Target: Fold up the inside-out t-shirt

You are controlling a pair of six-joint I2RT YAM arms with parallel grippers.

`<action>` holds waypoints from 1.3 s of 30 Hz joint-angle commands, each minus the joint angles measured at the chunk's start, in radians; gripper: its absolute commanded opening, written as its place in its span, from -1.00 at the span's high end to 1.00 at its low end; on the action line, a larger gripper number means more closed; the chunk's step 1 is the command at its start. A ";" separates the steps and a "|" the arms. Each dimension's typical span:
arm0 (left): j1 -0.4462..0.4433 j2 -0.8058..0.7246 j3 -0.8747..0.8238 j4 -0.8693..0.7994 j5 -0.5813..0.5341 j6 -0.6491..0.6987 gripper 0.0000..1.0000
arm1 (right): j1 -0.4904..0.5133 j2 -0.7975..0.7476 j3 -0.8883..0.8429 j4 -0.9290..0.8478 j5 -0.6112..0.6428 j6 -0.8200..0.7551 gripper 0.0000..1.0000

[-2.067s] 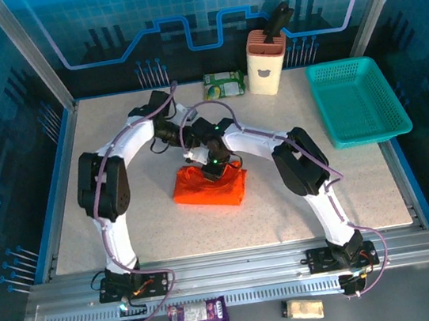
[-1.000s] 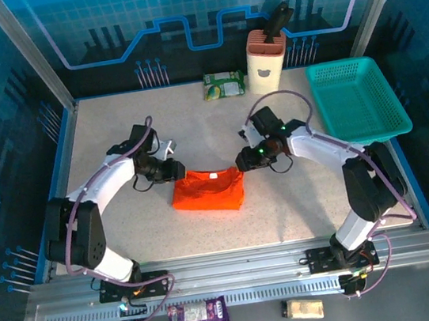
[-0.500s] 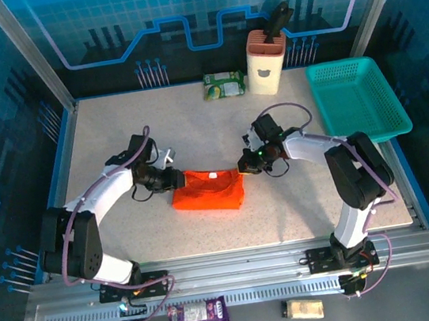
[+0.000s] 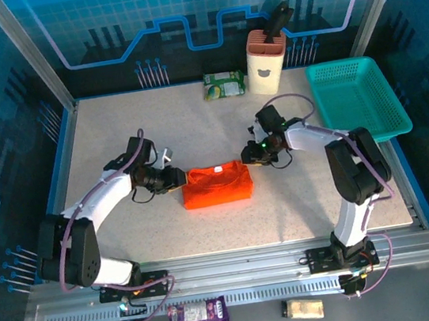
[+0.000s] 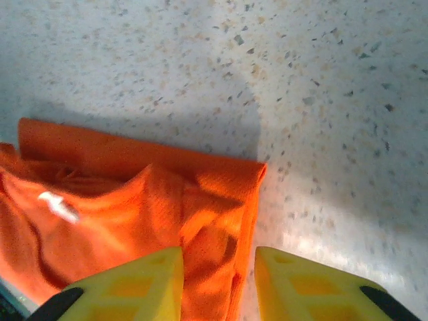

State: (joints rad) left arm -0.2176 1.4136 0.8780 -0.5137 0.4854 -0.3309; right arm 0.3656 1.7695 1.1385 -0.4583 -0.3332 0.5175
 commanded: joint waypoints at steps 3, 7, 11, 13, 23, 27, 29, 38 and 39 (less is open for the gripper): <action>-0.078 -0.073 -0.023 0.047 0.038 -0.118 0.40 | 0.046 -0.150 -0.005 -0.124 -0.056 0.008 0.27; -0.164 -0.036 -0.020 0.034 -0.017 -0.164 0.56 | 0.121 -0.154 -0.039 -0.082 -0.222 0.039 0.27; -0.205 0.009 -0.067 0.089 -0.026 -0.189 0.75 | 0.184 -0.111 -0.067 -0.017 -0.307 0.056 0.26; -0.206 0.039 -0.090 0.107 -0.027 -0.185 0.83 | 0.196 -0.065 -0.076 0.010 -0.346 0.055 0.26; -0.190 0.193 -0.166 0.136 -0.177 -0.153 1.00 | 0.127 0.080 -0.143 0.046 -0.185 0.020 0.26; -0.189 0.152 -0.131 0.108 -0.159 -0.149 0.99 | 0.123 0.048 -0.143 0.028 -0.208 0.014 0.26; -0.189 0.100 -0.103 0.084 -0.142 -0.148 0.98 | 0.129 -0.003 -0.133 0.011 -0.221 0.015 0.25; -0.198 0.085 0.055 0.024 -0.159 -0.133 0.99 | 0.138 -0.006 -0.055 0.075 -0.327 0.064 0.22; -0.196 0.118 0.072 0.024 -0.174 -0.122 1.00 | 0.134 0.017 -0.043 0.076 -0.326 0.061 0.22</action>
State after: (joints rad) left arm -0.4145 1.4849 0.9058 -0.4480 0.3550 -0.4892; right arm 0.5034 1.7454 1.0550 -0.4065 -0.6209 0.5652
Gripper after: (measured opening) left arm 0.051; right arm 0.390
